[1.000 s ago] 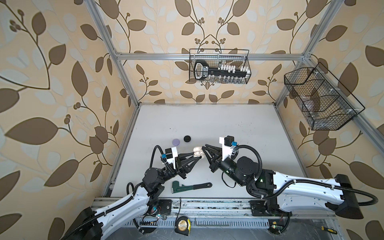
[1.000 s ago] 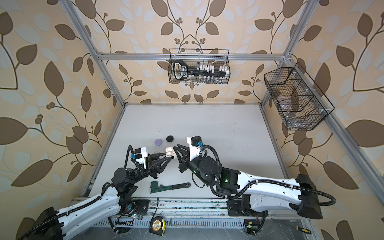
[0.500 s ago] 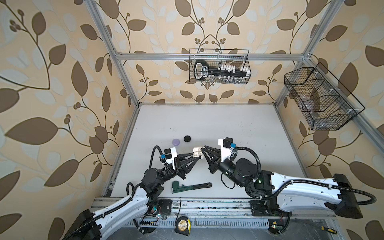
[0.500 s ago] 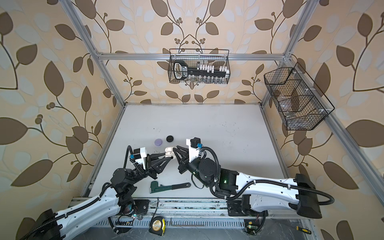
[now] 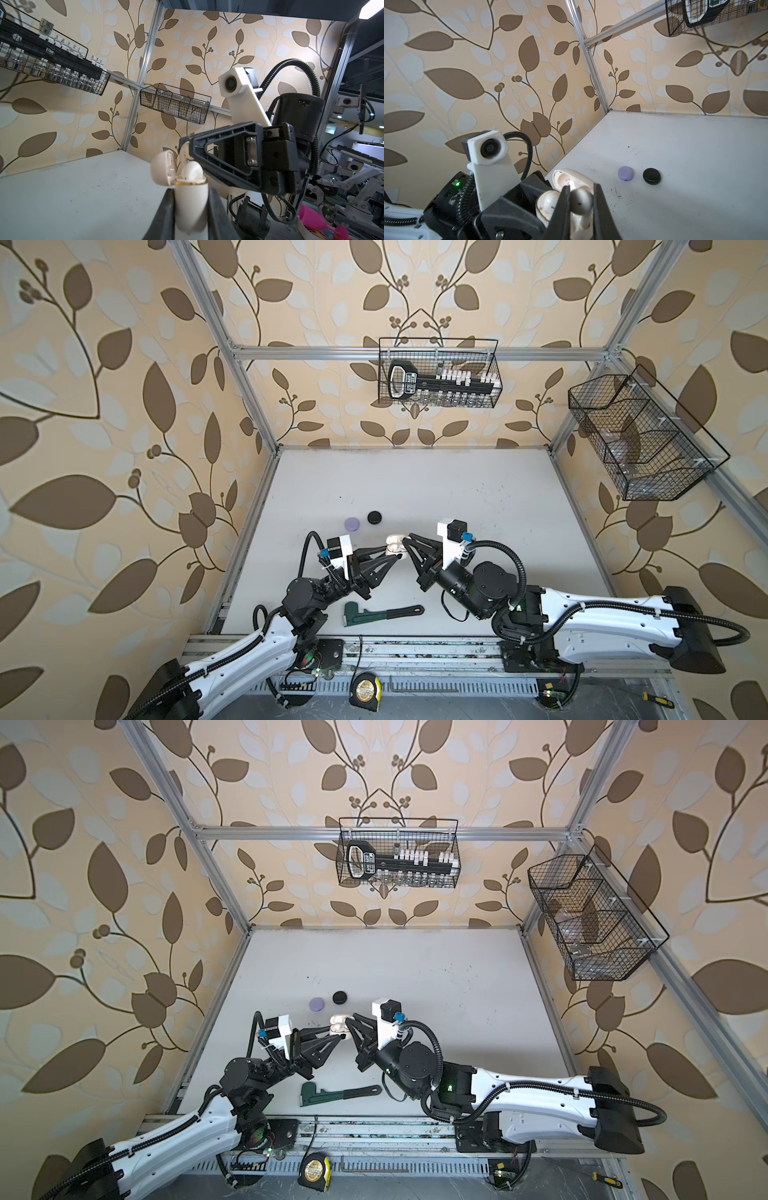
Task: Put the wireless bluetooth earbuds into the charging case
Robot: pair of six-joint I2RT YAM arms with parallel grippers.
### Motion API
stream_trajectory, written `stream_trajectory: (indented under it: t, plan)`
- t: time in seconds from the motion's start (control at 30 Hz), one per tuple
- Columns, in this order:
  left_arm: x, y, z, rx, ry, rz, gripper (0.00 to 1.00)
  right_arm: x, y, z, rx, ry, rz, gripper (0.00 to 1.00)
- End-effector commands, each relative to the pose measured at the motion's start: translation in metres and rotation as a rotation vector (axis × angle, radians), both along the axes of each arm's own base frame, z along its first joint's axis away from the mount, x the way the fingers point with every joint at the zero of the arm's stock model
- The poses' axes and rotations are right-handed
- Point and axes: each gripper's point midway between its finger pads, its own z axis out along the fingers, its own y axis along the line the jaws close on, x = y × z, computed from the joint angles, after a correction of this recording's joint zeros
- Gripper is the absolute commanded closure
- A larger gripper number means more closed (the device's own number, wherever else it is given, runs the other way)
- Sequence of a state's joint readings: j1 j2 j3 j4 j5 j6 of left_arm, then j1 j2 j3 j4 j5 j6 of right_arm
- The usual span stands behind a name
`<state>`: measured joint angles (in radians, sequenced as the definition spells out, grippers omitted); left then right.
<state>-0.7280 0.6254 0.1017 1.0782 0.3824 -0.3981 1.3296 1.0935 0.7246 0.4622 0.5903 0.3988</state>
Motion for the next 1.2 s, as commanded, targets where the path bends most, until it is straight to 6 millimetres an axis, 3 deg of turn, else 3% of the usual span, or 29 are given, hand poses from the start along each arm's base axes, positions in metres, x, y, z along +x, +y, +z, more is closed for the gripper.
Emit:
stream_trajectory:
  t: [0.0,0.27,0.57,0.77,1.0,1.1,1.17]
  plan:
    - [-0.012,0.019,0.048,-0.15,-0.102,0.02,1.0,-0.001,0.0,-0.014,-0.062,-0.021,-0.015,0.88]
    - [-0.016,0.02,0.051,-0.157,-0.114,0.008,1.0,-0.004,0.002,-0.011,0.01,-0.004,-0.009,0.9]
    - [-0.019,0.02,0.045,-0.155,-0.169,0.02,1.0,-0.007,0.003,-0.027,0.132,0.176,-0.047,0.9]
    - [-0.021,0.017,0.042,-0.139,-0.198,0.014,1.0,-0.007,-0.003,-0.017,0.138,0.162,-0.068,0.9]
    - [-0.006,0.013,0.023,-0.064,-0.18,0.086,1.0,-0.001,-0.038,0.005,0.091,0.112,-0.168,0.9]
    - [-0.004,0.011,0.014,-0.025,-0.194,0.107,1.0,0.002,-0.064,-0.002,0.043,0.118,-0.229,0.9]
    - [-0.004,0.006,0.009,0.015,-0.21,0.101,1.0,0.004,-0.081,-0.017,-0.005,0.146,-0.27,0.89]
